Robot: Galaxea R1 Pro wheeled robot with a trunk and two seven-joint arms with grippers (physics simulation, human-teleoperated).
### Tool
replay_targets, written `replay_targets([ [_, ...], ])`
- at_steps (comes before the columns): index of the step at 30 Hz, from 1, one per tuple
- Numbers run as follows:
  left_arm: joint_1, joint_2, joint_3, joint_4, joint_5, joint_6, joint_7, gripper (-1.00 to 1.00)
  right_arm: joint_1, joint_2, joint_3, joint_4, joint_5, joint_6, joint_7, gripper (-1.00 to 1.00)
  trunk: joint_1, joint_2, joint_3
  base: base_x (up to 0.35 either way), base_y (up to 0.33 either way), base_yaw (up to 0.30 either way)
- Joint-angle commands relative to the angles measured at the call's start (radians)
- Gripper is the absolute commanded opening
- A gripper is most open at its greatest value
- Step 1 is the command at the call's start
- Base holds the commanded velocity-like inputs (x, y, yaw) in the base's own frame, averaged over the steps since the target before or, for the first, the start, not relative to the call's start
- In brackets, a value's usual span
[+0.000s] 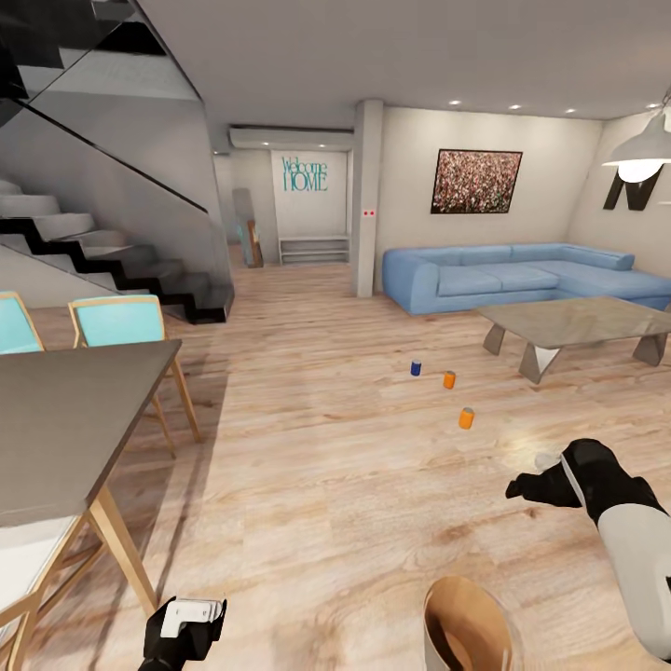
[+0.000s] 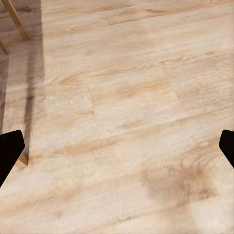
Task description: Put the three can of soda from the living room inside the tash can in the kitchen.
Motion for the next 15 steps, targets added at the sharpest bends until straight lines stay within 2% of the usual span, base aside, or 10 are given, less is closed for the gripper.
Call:
replay_targets([
  [1,0.000,0.000,0.000,0.000,0.000,0.000,0.000,1.00,0.000,0.000,0.000,0.000,0.000,0.000,0.000,1.00,0.004,-0.007,-0.003,0.000,0.000,0.000],
  [7,0.000,0.000,0.000,0.000,0.000,0.000,0.000,1.00,0.000,-0.001,0.035,0.000,0.000,-0.002,0.000,1.00,0.027,-0.049,-0.022,0.000,0.000,0.000],
  [15,0.000,0.000,0.000,0.000,0.000,0.000,0.000,1.00,0.000,-0.001,0.045,0.000,0.000,-0.002,-0.001,1.00,0.058,-0.105,-0.047,0.000,0.000,0.000],
])
